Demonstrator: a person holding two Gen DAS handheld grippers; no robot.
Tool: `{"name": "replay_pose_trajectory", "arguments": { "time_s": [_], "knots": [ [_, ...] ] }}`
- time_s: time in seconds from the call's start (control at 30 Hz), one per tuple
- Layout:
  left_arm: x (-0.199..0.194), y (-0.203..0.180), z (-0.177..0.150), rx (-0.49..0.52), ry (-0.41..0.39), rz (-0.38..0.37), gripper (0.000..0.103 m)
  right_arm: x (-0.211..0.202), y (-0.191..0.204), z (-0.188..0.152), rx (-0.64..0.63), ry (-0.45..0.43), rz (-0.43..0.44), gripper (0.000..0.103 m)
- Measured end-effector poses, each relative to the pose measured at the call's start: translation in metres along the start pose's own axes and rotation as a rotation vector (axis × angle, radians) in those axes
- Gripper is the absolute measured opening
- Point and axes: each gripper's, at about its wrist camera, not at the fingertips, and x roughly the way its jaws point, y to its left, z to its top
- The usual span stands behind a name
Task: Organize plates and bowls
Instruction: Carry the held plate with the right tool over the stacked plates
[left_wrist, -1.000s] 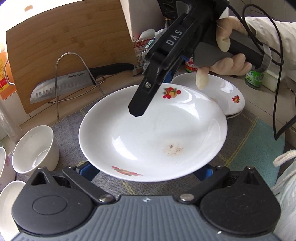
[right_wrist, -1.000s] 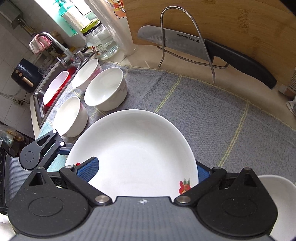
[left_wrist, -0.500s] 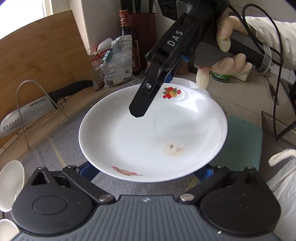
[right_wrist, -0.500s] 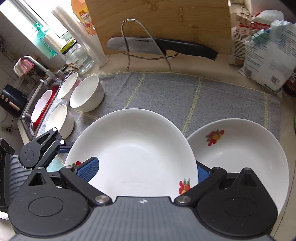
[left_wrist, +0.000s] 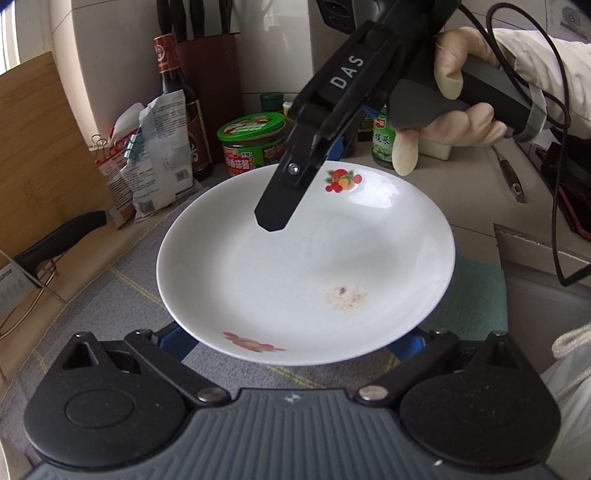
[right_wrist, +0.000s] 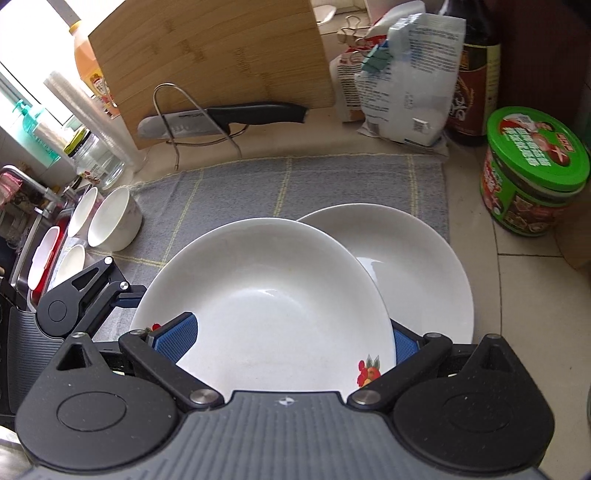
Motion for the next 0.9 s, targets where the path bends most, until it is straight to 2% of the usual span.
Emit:
{"name": "replay_pose_trajectory", "arguments": {
  "time_s": [0.3,0.9],
  "knots": [
    [0.024,0.0,0.01,0.021,0.012,-0.046,0.102,-0.002,-0.025,-0.007,0.062,-0.01,-0.036,0.103],
    [0.031,0.002,0.013,0.012,0.049,-0.046,0.102,0.015,-0.032,-0.005,0.071,0.02,-0.065,0.103]
  ]
}}
